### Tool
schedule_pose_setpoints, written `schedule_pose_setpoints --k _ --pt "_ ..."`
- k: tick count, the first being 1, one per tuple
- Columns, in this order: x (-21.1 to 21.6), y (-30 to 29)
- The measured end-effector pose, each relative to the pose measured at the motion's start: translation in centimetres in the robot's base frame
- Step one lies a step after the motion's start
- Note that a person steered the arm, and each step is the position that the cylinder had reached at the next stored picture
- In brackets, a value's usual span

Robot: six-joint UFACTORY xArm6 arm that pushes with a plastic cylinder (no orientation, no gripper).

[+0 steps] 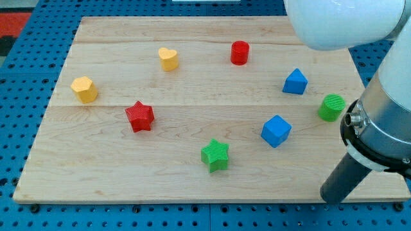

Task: Push the blue triangle closer to the yellow heart

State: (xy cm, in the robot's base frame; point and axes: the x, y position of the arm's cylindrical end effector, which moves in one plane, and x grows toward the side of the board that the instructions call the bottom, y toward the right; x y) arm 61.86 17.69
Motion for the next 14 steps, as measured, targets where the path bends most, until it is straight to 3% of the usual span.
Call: schedule_pose_setpoints --k 5,6,8,10,11,12,14 --pt "-1.3 -0.4" --pt "-1.5 2.3" --pt "-1.5 2.4" --pt "-9.7 4.2" --pt "-12.4 2.4" --pt "-18.4 2.4" --pt "-24.5 -1.4"
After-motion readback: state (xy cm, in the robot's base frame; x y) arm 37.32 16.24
